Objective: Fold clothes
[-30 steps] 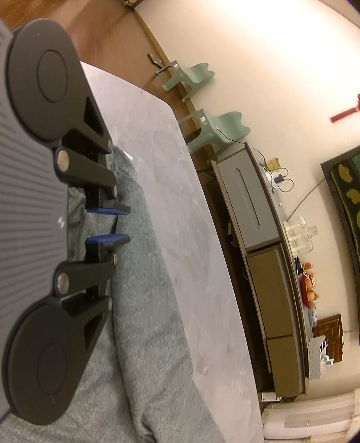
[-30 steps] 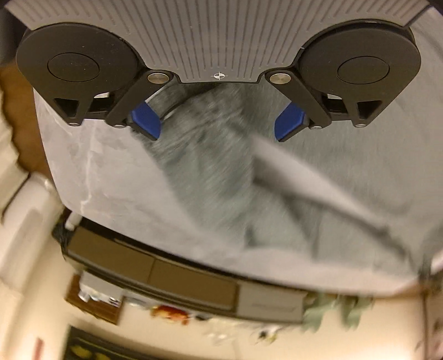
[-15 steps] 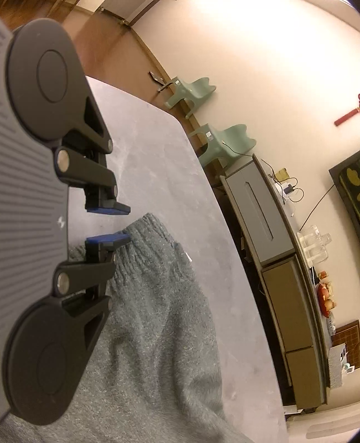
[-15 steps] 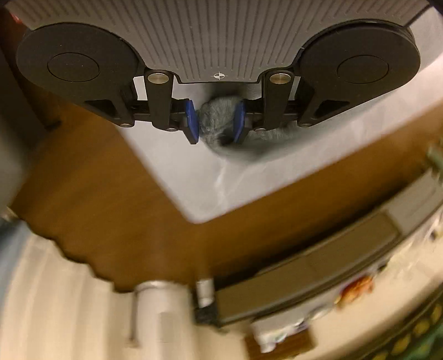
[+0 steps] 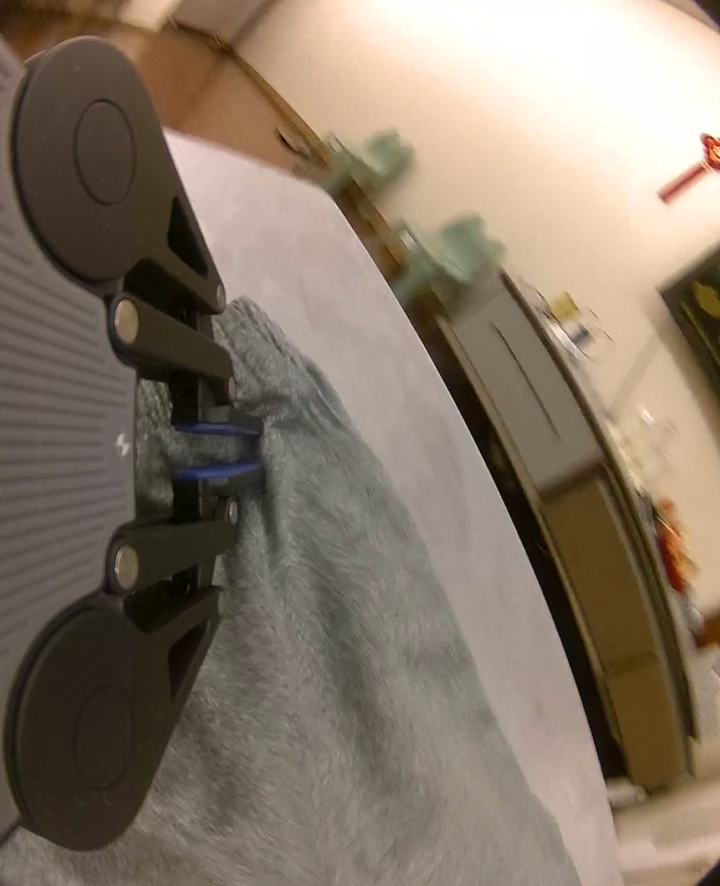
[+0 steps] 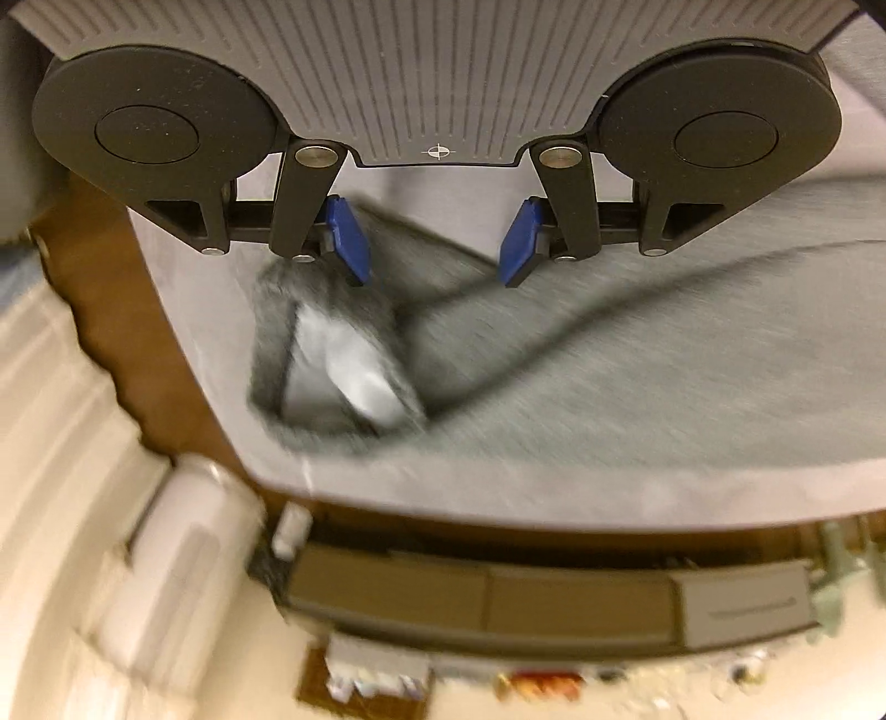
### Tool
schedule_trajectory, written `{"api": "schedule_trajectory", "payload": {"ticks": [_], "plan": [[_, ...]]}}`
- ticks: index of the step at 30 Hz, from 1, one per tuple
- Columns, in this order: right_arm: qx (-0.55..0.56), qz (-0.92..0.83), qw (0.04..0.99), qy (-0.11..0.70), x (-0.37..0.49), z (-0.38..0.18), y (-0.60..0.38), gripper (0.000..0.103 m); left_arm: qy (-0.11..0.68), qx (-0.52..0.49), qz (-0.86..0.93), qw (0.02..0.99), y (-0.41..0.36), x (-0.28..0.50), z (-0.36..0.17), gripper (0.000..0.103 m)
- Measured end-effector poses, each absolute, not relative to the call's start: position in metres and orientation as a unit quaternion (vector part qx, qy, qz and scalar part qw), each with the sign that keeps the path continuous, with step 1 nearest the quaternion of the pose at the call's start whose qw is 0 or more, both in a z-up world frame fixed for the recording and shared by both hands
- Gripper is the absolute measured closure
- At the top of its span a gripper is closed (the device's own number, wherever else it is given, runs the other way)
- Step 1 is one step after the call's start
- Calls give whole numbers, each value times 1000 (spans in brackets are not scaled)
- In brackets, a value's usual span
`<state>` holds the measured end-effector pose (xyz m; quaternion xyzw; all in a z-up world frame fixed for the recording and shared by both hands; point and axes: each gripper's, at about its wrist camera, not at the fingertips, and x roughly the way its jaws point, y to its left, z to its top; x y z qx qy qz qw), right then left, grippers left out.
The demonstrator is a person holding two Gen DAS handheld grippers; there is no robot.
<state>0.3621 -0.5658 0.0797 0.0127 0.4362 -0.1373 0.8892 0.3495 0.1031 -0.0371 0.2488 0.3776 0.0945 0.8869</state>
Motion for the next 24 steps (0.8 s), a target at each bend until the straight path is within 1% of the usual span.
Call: {"api": "schedule_trajectory", "payload": {"ticks": [2,4,6,7,8,11,12,15,16,17,18,20,22,24], "plan": [[3,-141,886,443,365,74,-567,47,385,256,135,876,116,364,-40,94],[-6,-144,882,449,367,68,-567,48,389,266,175,865,129,375,-46,98],[-13,-141,883,447,361,70,-561,48,391,242,177,870,138,373,-41,98],[-15,-137,886,442,354,75,-555,51,392,224,170,876,143,370,-35,93],[-18,-132,889,437,347,80,-549,55,393,204,162,882,146,365,-26,91],[-25,-119,898,422,326,94,-531,55,378,165,138,900,143,339,6,91],[-28,-114,901,417,319,98,-525,55,375,165,112,905,129,320,11,91],[-42,-53,917,393,311,108,-481,44,366,166,32,915,87,264,26,89],[-54,-39,921,385,312,110,-470,36,362,167,5,917,73,246,31,87],[-71,-36,924,374,314,111,-461,25,358,167,-22,919,59,227,36,86],[-87,-44,927,361,320,110,-457,20,353,166,-48,919,45,209,40,86],[-85,-77,927,356,337,106,-466,20,346,167,-99,918,17,172,48,86],[-58,-108,926,357,357,99,-487,21,361,179,-122,907,-5,148,30,86],[-37,-128,925,357,375,92,-506,25,374,200,-125,897,-22,145,10,86]]}}
